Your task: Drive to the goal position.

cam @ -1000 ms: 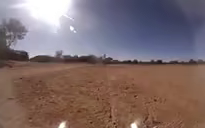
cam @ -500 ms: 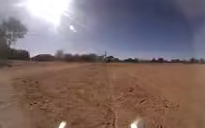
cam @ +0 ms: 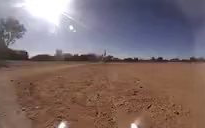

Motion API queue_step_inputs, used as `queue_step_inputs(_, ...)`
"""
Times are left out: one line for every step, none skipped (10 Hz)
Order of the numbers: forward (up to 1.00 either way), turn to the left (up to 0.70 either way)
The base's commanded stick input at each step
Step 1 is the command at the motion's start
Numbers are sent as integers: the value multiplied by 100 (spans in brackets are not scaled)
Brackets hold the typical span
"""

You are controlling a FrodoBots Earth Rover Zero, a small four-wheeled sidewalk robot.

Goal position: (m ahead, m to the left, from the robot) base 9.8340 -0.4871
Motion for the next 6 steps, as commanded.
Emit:
queue_step_inputs(50, 0)
queue_step_inputs(50, 0)
queue_step_inputs(50, -48)
queue_step_inputs(50, -50)
queue_step_inputs(50, -27)
queue_step_inputs(50, -1)
